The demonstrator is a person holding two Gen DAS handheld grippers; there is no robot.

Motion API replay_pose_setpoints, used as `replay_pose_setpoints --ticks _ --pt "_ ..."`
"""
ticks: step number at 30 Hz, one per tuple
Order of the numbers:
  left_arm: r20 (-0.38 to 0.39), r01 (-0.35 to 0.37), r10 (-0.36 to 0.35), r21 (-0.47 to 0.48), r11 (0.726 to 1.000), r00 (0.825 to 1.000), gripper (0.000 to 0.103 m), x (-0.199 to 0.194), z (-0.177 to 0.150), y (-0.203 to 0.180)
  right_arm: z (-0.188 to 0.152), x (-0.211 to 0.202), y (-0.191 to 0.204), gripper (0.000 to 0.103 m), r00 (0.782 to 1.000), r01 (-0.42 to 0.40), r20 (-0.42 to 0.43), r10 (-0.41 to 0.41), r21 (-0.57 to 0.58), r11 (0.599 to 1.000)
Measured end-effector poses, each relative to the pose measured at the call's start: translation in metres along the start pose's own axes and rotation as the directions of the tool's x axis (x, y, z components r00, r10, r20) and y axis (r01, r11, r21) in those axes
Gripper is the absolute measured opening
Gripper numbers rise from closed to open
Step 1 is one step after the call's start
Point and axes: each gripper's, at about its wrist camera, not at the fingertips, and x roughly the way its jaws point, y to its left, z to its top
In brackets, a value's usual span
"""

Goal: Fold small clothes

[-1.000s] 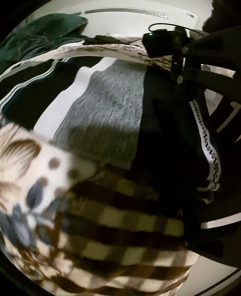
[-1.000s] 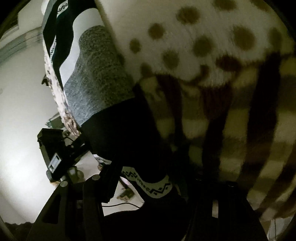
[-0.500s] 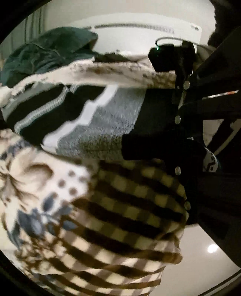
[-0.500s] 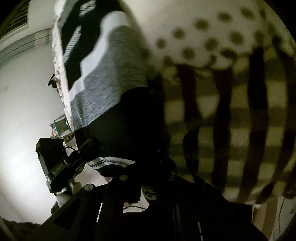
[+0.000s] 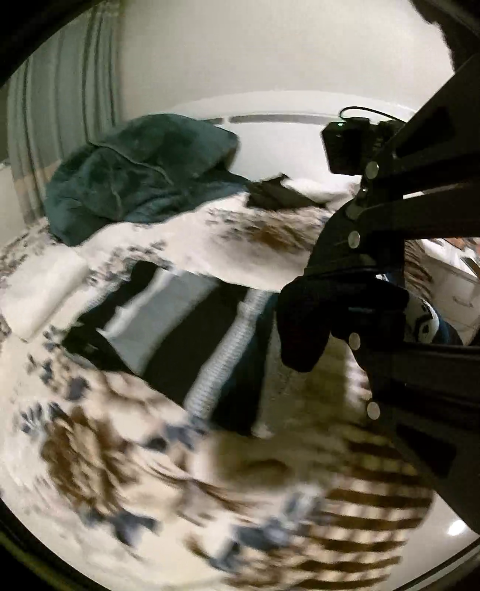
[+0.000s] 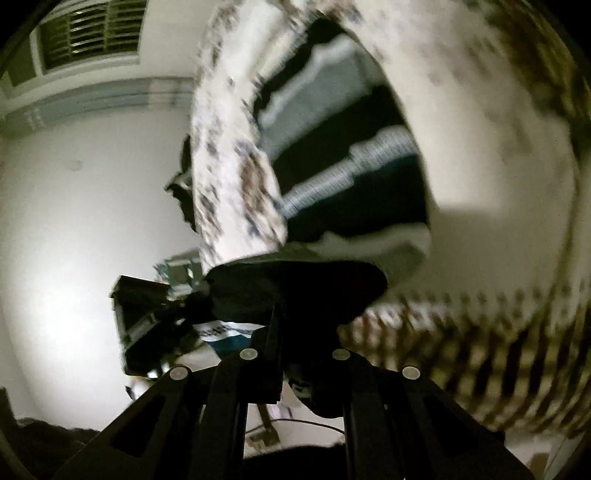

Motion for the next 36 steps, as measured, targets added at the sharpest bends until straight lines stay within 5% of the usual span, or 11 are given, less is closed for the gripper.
replay_pose_setpoints --ticks 5,12,14,16,17,20,26,36 --pt "0.050 0.037 -0.034 -0.061 0.997 0.998 0.010 0.034 0.084 -0.001 0.068 -0.006 0.033 0.009 0.997 0.022 0.076 -0.019 -0.034 0.999" --pt "0.017 0.028 -0.026 -0.100 0.995 1.000 0.014 0.108 0.221 0.009 0.215 0.034 0.048 0.010 0.982 0.079 0.170 -0.079 0.004 0.997" --pt "0.001 0.083 -0.084 -0.147 0.986 0.996 0.030 0.127 0.256 0.017 0.257 0.045 0.044 0.013 0.976 0.092 0.193 -0.097 0.036 0.995" --pt "-0.003 0.154 -0.158 -0.208 0.966 0.987 0.066 0.137 0.277 0.026 0.298 0.053 0.036 0.018 0.976 0.055 0.207 -0.073 0.092 0.994" --pt "0.016 0.196 -0.199 -0.253 0.947 0.980 0.067 0.138 0.283 0.033 0.311 0.055 0.033 0.032 0.977 0.036 0.205 -0.059 0.112 0.993" --pt "0.046 0.270 -0.269 -0.312 0.911 0.962 0.067 0.135 0.284 0.046 0.326 0.051 0.032 0.060 0.967 -0.009 0.252 -0.021 0.120 0.993" --pt "0.119 0.346 -0.327 -0.426 0.836 0.937 0.071 0.146 0.294 0.071 0.314 0.051 0.027 0.061 0.969 -0.022 0.249 -0.007 0.111 0.994" --pt "0.116 0.299 -0.277 -0.291 0.909 0.954 0.073 0.160 0.368 0.031 0.364 0.066 0.033 0.061 0.952 -0.074 0.306 0.020 0.165 0.984"
